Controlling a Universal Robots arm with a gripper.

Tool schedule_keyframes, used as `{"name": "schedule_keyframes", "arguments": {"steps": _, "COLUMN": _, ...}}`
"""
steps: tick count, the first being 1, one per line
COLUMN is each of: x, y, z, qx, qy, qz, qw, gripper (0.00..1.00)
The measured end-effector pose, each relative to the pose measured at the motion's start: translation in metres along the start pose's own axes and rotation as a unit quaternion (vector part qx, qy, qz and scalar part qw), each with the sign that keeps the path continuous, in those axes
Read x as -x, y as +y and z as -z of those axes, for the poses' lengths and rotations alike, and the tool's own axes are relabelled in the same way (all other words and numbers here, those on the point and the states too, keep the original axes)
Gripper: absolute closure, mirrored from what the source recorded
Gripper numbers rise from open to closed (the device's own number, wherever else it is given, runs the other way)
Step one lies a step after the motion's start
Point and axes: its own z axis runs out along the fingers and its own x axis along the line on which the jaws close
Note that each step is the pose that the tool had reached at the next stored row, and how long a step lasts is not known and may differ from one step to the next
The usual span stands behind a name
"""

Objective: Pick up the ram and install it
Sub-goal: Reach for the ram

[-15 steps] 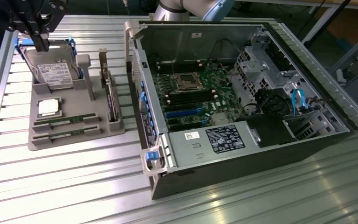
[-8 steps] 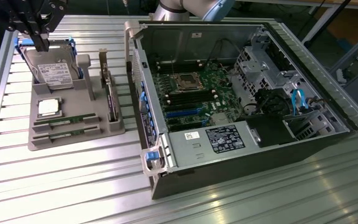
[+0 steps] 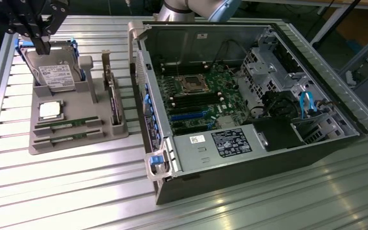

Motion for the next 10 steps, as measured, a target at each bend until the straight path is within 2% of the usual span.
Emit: {"name": "schedule_keyframes", "arguments": {"steps": 10, "x": 0.0007, "y": -0.0090, "z": 0.0003, "qx": 0.0000, "qy": 0.0000, "qz": 0.000, "qw": 1.0000, "gripper": 0.90}}
